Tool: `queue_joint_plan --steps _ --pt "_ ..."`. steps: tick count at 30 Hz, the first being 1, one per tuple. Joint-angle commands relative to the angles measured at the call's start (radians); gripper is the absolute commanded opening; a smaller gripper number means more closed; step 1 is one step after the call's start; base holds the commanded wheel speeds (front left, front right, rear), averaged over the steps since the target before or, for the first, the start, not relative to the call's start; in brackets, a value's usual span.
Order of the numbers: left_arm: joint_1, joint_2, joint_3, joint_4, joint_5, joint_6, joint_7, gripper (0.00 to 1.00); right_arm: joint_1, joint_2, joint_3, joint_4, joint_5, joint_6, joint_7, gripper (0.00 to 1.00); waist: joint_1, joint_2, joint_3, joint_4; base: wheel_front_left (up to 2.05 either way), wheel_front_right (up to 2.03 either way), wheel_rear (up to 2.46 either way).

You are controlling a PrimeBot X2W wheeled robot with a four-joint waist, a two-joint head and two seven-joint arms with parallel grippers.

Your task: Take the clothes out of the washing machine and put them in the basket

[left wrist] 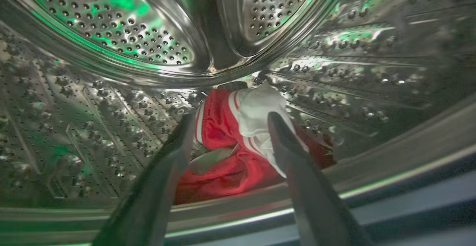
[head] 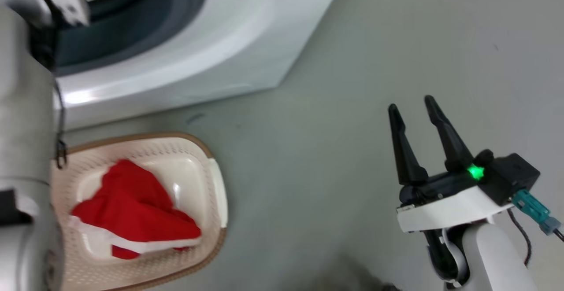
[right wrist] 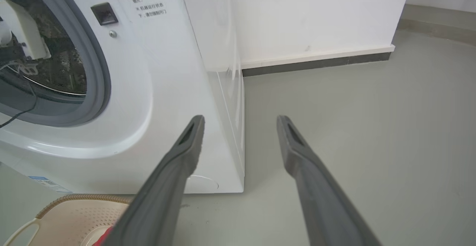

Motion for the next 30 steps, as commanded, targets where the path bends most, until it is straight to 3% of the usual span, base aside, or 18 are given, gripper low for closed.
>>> queue_joint_plan --steps 1,7,14,20,21,23,30 --pt "-0.042 0.021 -0.004 0.018 0.005 -0.006 0.034 1.0 -0.03 0.003 0.016 0.009 0.015 -0.001 -0.011 1.0 -0.0002 0.0 0.117 -0.091 0.0 0.0 0.0" --pt "-0.184 0.076 -0.026 0.067 0.028 -0.014 0.198 1.0 -0.069 0.003 0.066 0.048 0.061 -0.001 -0.022 1.0 -0.0002 0.0 0.188 -0.147 0.0 0.0 0.0" --pt "-0.337 0.122 -0.056 0.096 0.057 0.004 0.439 1.0 -0.1 0.003 0.105 0.044 0.115 -0.001 -0.024 1.0 -0.0002 0.0 0.252 -0.208 0.0 0.0 0.0" --pt "-0.368 0.118 -0.056 0.107 0.048 0.034 0.612 1.0 -0.087 0.003 0.113 0.04 0.141 -0.001 -0.025 1.0 -0.0002 0.0 0.265 -0.222 0.0 0.0 0.0" --pt "-0.366 0.116 -0.058 0.104 0.048 0.04 0.629 0.79 -0.084 0.003 0.112 0.039 0.142 -0.001 -0.025 1.0 -0.0002 0.0 0.265 -0.222 0.0 0.0 0.0" --pt "-0.358 0.117 -0.054 0.091 0.041 0.052 0.653 0.0 -0.082 0.003 0.111 0.037 0.149 -0.001 -0.025 1.0 -0.0002 0.0 0.264 -0.223 0.0 0.0 0.0" --pt "-0.293 0.147 -0.043 -0.015 0.037 0.109 0.6 0.0 -0.089 0.003 0.12 0.043 0.161 -0.001 -0.025 1.0 -0.0002 0.0 0.232 -0.234 0.0 0.0 0.0"
